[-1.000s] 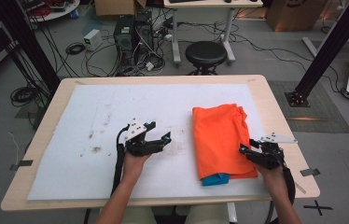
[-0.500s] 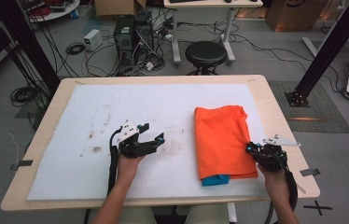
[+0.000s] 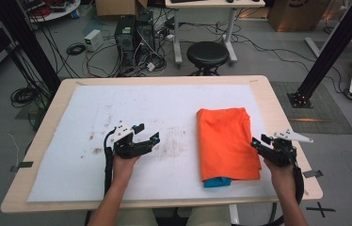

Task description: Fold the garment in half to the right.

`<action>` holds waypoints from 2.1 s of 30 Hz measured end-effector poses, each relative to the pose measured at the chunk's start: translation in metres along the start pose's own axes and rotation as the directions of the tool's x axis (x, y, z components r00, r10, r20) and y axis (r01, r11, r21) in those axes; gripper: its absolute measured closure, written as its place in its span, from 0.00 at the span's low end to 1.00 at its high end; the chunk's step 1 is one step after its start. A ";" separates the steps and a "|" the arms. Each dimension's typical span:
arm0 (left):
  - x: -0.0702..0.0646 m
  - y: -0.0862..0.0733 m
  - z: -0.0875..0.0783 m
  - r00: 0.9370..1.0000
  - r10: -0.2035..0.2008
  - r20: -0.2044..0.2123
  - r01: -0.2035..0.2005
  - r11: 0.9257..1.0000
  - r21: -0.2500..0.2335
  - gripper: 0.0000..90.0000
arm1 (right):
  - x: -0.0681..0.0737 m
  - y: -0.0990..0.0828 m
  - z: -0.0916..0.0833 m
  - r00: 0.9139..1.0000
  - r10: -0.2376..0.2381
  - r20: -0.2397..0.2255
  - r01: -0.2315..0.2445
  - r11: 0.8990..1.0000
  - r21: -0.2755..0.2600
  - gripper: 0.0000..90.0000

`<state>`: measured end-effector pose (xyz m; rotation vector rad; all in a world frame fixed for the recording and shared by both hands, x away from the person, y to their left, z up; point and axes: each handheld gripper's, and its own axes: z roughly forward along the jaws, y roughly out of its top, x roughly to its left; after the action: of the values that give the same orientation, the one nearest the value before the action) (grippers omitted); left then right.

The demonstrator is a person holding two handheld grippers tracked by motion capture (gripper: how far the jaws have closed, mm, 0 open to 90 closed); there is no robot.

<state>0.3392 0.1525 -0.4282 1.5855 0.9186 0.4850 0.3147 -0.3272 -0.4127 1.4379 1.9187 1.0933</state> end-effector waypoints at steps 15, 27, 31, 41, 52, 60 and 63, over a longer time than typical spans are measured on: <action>0.019 0.009 -0.009 1.000 0.015 -0.019 -0.015 1.000 0.016 0.28 | -0.007 0.048 0.103 0.995 -0.032 0.096 0.014 0.982 0.187 0.90; 0.032 0.014 -0.014 0.999 0.022 -0.028 -0.021 1.000 0.006 0.28 | -0.011 0.055 0.093 0.982 -0.003 0.187 -0.014 0.996 0.090 0.57; 0.034 0.013 -0.012 1.000 0.017 -0.025 -0.016 1.000 0.013 0.28 | 0.022 0.078 0.094 0.992 -0.087 0.090 0.085 0.996 0.031 0.43; 0.028 0.014 -0.013 1.000 0.025 -0.002 -0.025 1.000 0.017 0.28 | 0.090 0.085 0.160 0.967 -0.248 -0.060 0.256 0.943 0.212 0.46; 0.028 0.013 -0.012 1.000 0.021 -0.001 -0.021 1.000 0.019 0.28 | 0.081 0.086 0.161 0.979 -0.140 -0.148 0.164 0.972 0.169 0.40; 0.028 0.015 -0.012 1.000 0.021 0.003 -0.021 1.000 0.010 0.28 | 0.026 0.084 0.115 0.998 -0.067 -0.001 0.067 0.997 0.044 0.53; 0.027 0.015 -0.013 1.000 0.022 0.005 -0.022 1.000 0.010 0.28 | 0.001 0.073 0.104 0.989 -0.034 0.146 0.021 0.996 0.088 0.64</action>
<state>0.3502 0.1815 -0.4156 1.6070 0.9019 0.4922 0.4353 -0.2862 -0.4094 1.4902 1.8949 0.8762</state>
